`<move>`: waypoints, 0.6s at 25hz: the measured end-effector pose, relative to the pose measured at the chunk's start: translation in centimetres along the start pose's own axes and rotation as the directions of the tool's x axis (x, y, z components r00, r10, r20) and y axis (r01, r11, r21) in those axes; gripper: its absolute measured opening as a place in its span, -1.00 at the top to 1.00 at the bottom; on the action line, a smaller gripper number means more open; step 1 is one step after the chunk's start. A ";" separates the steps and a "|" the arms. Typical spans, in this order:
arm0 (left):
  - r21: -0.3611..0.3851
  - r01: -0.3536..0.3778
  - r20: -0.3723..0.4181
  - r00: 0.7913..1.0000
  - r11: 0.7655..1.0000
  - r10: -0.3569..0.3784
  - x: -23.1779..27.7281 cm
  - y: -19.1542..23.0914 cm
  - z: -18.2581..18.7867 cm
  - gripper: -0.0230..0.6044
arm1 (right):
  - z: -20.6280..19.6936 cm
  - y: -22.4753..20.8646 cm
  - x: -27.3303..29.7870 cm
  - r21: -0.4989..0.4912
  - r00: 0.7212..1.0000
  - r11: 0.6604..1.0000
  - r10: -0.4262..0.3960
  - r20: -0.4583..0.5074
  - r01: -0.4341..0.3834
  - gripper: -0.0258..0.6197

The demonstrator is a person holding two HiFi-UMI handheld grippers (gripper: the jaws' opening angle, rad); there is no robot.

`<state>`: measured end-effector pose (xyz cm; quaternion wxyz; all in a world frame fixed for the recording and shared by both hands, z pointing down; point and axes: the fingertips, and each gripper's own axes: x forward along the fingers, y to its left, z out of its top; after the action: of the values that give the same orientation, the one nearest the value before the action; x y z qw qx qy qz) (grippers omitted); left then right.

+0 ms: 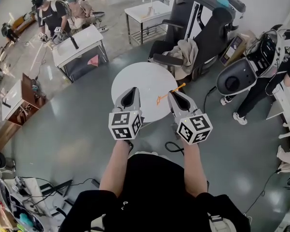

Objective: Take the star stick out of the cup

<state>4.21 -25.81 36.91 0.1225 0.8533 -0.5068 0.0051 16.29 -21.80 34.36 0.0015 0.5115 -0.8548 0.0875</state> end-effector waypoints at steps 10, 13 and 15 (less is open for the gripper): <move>-0.003 -0.006 -0.014 1.000 1.000 0.006 -0.2 -0.1 -0.7 0.92 | -0.5 0.2 0.1 0.006 1.000 1.000 0.013 -0.004 -0.013 0.86; -0.004 -0.012 -0.018 1.000 1.000 0.012 -0.2 0.2 -0.8 0.92 | -0.7 0.3 0.3 0.010 1.000 1.000 0.023 -0.010 -0.023 0.86; -0.003 -0.014 -0.020 1.000 1.000 0.014 -0.1 0.4 -0.9 0.92 | -0.7 0.4 0.6 0.009 0.999 1.000 0.030 -0.015 -0.030 0.86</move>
<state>3.91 -25.69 37.84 0.1290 0.8495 -0.5113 0.0138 15.57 -22.00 35.03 0.0042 0.4978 -0.8620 0.0949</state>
